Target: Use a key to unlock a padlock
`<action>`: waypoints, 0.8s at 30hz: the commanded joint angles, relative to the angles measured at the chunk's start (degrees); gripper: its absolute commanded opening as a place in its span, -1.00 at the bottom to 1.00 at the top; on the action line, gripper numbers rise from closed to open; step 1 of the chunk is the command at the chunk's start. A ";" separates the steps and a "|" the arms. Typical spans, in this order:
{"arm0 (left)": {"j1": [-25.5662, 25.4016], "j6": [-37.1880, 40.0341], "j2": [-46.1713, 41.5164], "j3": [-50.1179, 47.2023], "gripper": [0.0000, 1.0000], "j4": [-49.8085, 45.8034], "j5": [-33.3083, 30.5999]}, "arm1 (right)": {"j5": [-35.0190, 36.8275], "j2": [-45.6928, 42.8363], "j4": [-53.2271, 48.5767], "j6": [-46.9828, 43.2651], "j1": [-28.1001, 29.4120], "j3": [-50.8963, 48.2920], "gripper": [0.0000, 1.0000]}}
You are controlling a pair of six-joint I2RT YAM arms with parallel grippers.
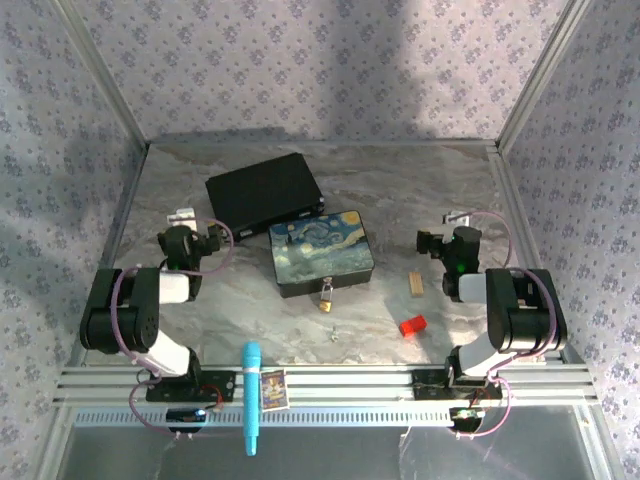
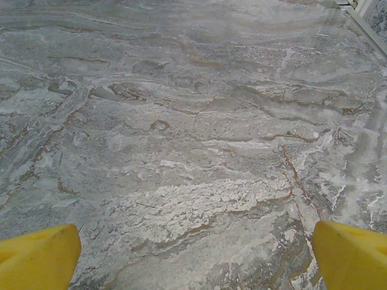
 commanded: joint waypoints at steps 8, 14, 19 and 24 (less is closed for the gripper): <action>0.21 0.94 0.05 0.55 1.00 0.56 4.78 | -0.40 -0.29 1.23 -0.89 -0.15 1.14 0.99; 0.21 0.98 0.08 0.55 1.00 0.59 4.78 | -0.33 -0.29 1.23 -0.86 -0.14 1.19 0.98; 0.21 0.94 0.08 0.55 1.00 0.58 4.86 | -0.36 -0.23 1.23 -0.88 -0.15 1.20 0.98; 0.21 0.97 0.06 0.51 1.00 0.59 4.85 | -0.62 -0.29 1.23 -0.81 -0.24 1.18 0.98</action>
